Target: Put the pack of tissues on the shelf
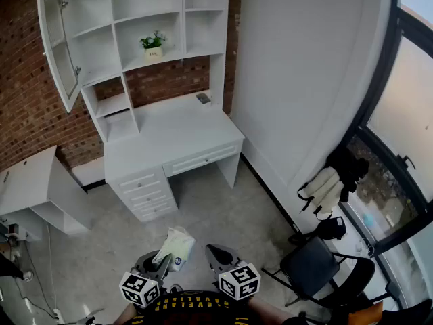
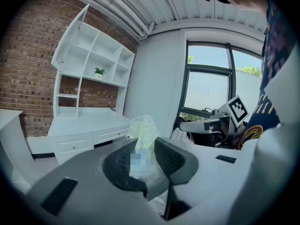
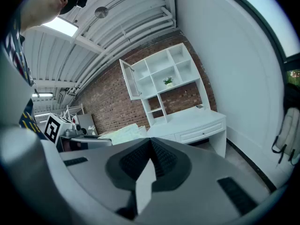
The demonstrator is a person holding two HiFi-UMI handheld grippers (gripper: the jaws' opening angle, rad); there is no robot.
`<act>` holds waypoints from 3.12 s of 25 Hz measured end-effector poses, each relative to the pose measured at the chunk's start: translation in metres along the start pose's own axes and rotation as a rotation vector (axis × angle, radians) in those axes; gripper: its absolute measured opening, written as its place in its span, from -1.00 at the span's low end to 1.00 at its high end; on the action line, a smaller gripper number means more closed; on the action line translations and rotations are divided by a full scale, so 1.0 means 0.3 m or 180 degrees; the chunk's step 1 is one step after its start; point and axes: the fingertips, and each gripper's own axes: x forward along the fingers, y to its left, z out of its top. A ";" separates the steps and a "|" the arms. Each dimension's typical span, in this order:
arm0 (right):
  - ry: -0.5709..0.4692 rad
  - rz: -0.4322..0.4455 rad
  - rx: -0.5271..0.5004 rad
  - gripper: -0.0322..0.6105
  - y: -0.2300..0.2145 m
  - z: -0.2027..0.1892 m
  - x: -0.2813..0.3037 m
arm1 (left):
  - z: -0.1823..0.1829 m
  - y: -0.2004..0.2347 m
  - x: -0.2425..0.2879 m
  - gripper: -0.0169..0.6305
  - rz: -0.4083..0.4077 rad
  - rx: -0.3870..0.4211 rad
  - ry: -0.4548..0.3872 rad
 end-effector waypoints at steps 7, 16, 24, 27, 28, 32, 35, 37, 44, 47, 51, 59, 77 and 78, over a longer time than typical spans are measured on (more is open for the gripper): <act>0.0014 0.0011 -0.0025 -0.93 0.085 -0.017 0.054 | -0.011 0.062 -0.060 -0.72 -0.0040 0.0003 0.0005; -0.0127 -0.0027 0.0080 -0.93 0.214 -0.007 0.194 | -0.016 0.248 -0.171 -0.72 -0.0049 -0.0028 -0.0044; 0.0003 -0.0191 0.0153 -0.93 0.312 -0.062 0.341 | -0.042 0.428 -0.246 -0.72 -0.0141 -0.0069 0.0039; 0.0088 -0.0359 0.0180 -0.93 0.288 -0.077 0.335 | -0.055 0.432 -0.219 -0.72 -0.0299 -0.0120 0.0094; 0.0113 -0.0424 0.0199 -0.93 0.271 -0.082 0.330 | -0.057 0.429 -0.199 -0.72 -0.0355 -0.0141 0.0105; 0.0204 -0.0562 0.0387 -0.93 0.212 -0.109 0.323 | -0.063 0.399 -0.097 -0.72 -0.0555 -0.0174 0.0150; 0.0236 -0.0575 0.0343 -0.93 0.139 -0.109 0.358 | -0.031 0.397 -0.012 -0.72 -0.0593 -0.0117 0.0119; 0.0248 -0.0512 0.0279 -0.93 0.094 -0.087 0.390 | -0.002 0.410 0.036 -0.72 -0.0534 -0.0089 0.0101; 0.0112 -0.0245 0.0299 -0.93 -0.134 0.049 0.459 | 0.091 0.430 0.233 -0.72 -0.0178 -0.0097 0.0114; 0.0101 -0.0175 0.0350 -0.93 -0.262 0.100 0.475 | 0.160 0.412 0.359 -0.72 -0.0067 -0.0070 0.0086; 0.0106 -0.0106 0.0433 -0.93 -0.416 0.139 0.478 | 0.241 0.366 0.507 -0.72 0.0010 0.0013 0.0038; 0.0143 -0.0029 0.0504 -0.93 -0.649 0.186 0.455 | 0.271 0.271 0.737 -0.72 0.0000 -0.0035 0.0146; -0.0018 -0.0855 0.0767 -0.93 -1.109 0.386 0.639 | 0.451 0.437 1.313 -0.72 -0.0731 -0.0030 0.0217; -0.0035 -0.0905 0.0723 -0.93 -1.129 0.417 0.668 | 0.484 0.461 1.350 -0.72 -0.0785 -0.0008 0.0182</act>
